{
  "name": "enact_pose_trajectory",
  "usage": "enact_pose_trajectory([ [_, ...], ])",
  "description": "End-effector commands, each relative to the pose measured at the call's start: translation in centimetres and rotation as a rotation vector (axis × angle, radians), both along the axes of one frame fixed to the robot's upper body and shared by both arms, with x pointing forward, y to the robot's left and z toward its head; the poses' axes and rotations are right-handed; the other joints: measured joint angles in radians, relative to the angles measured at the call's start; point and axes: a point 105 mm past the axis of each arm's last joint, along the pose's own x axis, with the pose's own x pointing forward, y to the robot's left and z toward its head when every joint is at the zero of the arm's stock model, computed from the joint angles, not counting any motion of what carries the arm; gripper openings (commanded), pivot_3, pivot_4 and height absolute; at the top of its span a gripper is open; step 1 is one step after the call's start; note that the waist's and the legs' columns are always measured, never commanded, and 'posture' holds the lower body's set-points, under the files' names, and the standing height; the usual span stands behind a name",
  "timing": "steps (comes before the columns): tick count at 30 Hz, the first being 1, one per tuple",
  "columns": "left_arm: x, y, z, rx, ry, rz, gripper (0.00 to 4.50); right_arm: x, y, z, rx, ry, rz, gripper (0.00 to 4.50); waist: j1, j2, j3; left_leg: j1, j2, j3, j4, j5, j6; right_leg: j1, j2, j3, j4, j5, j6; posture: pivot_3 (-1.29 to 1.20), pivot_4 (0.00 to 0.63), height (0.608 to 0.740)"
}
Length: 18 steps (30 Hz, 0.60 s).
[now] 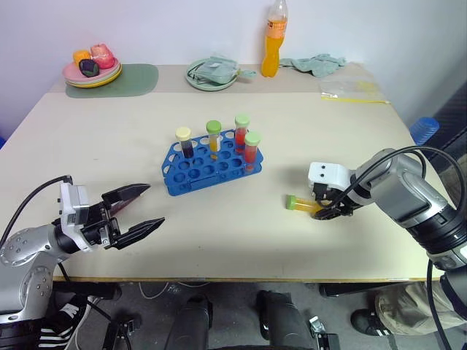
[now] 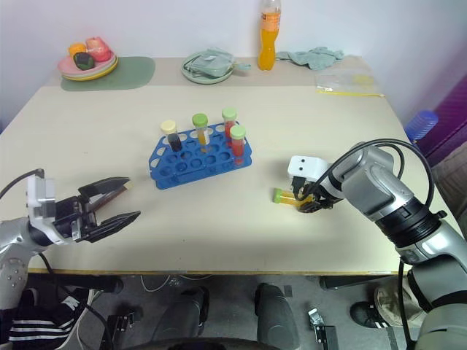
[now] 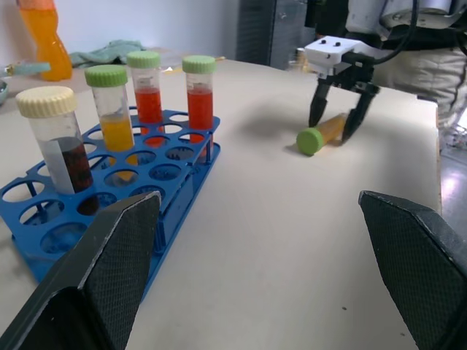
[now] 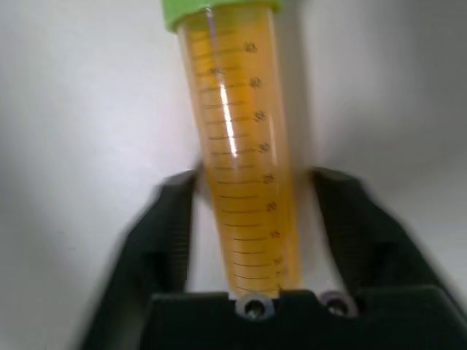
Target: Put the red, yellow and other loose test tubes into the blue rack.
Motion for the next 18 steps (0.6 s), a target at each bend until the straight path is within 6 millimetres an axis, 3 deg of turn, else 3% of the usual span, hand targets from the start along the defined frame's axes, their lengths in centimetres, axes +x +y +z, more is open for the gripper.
enact_pose_trajectory([
  [1, -0.2, -0.1, 0.8, 0.010, -0.045, -0.002, 4.50, 0.2, 0.4, 0.7, -0.004, -0.030, 0.023, 0.80, 0.000, 0.000, 0.000, 0.000, 0.000, 0.000, 0.000, 0.000, 0.000, 0.000, 0.000, 0.000, 0.000, 0.000, 0.000, 0.00, 0.150, 0.740],
  [6, -0.2, 0.0, 0.8, 0.013, -0.045, 0.001, 4.50, 0.4, 1.3, 2.2, 0.036, -0.075, 0.079, 0.78, 0.000, 0.000, 0.000, 0.000, 0.000, 0.000, 0.000, 0.000, 0.000, 0.000, 0.000, 0.000, 0.000, 0.000, 0.000, 0.00, 0.150, 0.740],
  [8, -0.1, 0.1, 0.9, 0.014, -0.046, 0.004, 4.50, -0.3, 3.2, 3.6, 0.152, -0.102, 0.197, 0.78, -0.002, 0.000, 0.000, 0.000, 0.000, 0.000, 0.000, 0.000, 0.000, 0.000, 0.000, 0.000, 0.000, 0.000, 0.000, 0.00, 0.150, 0.740],
  [11, -0.1, 0.3, 1.0, 0.016, -0.045, 0.011, 4.50, -1.0, 7.4, 6.5, 0.508, -0.157, 0.311, 0.78, -0.008, -0.001, 0.000, 0.000, 0.000, 0.000, 0.000, 0.000, 0.000, 0.000, 0.001, 0.000, 0.001, 0.000, 0.001, 0.00, 0.150, 0.740],
  [13, -0.1, 0.4, 1.0, 0.022, -0.047, 0.013, 4.50, -1.4, 8.5, 7.4, 0.638, -0.158, 0.326, 0.78, -0.011, 0.000, 0.000, 0.001, 0.001, 0.000, 0.000, 0.000, 0.000, 0.000, 0.001, 0.000, 0.002, 0.001, 0.002, 0.00, 0.150, 0.740],
  [15, 0.0, 0.4, 1.3, 0.013, -0.050, 0.019, 4.50, -1.9, 10.8, 9.2, 0.873, -0.209, 0.352, 0.78, -0.007, -0.002, -0.001, 0.001, 0.001, 0.000, 0.000, 0.000, 0.000, 0.001, 0.001, 0.000, 0.002, 0.002, 0.003, 0.00, 0.150, 0.740],
  [18, 0.3, 0.5, 1.7, 0.005, -0.054, 0.016, 4.50, -1.9, 13.8, 11.2, 1.161, -0.362, 0.341, 0.78, -0.002, -0.002, -0.001, 0.001, 0.001, -0.001, 0.001, 0.000, 0.000, 0.001, 0.001, 0.000, 0.003, 0.002, 0.002, 0.00, 0.150, 0.740],
])
